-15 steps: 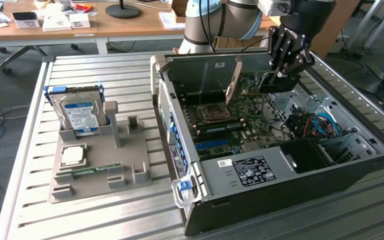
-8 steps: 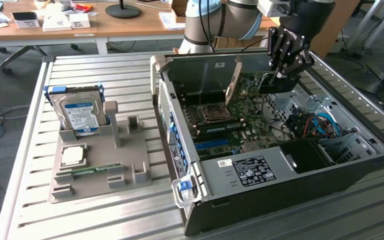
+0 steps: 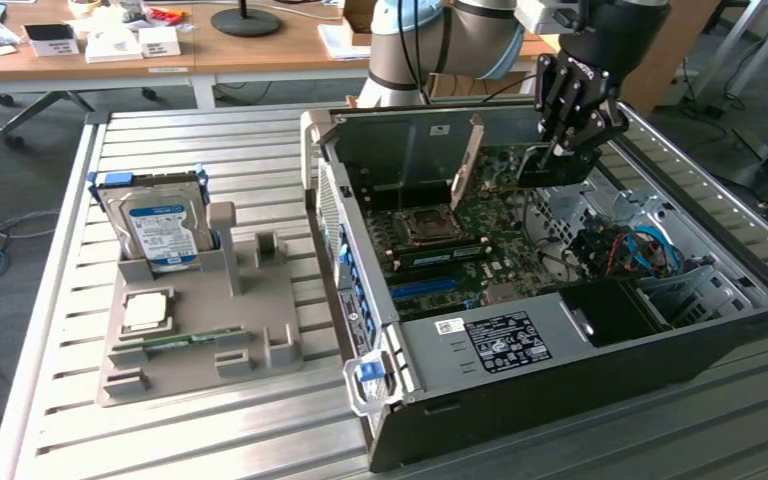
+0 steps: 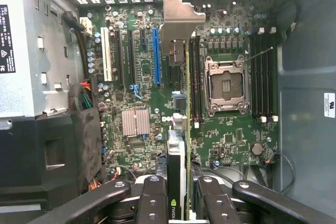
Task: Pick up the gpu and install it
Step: 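Insert the gpu into the slot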
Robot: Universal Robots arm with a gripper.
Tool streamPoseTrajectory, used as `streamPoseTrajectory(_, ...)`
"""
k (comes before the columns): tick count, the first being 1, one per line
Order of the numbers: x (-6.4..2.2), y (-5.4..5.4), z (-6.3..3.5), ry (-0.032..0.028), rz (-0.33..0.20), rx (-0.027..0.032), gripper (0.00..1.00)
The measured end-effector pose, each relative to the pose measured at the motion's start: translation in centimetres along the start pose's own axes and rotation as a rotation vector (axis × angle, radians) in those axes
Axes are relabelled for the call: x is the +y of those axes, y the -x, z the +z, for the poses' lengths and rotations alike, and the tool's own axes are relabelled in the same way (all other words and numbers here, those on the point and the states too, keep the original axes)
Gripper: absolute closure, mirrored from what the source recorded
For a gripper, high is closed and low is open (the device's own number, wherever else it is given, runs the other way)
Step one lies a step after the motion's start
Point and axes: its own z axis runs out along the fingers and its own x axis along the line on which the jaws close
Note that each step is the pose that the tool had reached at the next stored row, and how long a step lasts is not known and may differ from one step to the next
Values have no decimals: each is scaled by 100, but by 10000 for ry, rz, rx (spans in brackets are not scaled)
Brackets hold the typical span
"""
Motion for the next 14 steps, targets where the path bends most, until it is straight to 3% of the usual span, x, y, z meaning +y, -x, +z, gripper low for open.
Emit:
streamPoseTrajectory(5,1,0,11,-15,0,-14,73)
streamPoseTrajectory(8,5,-2,31,-97,-3,-49,73)
streamPoseTrajectory(12,25,-4,52,-255,-10,-104,73)
streamPoseTrajectory(14,49,-6,59,-297,-11,-111,73)
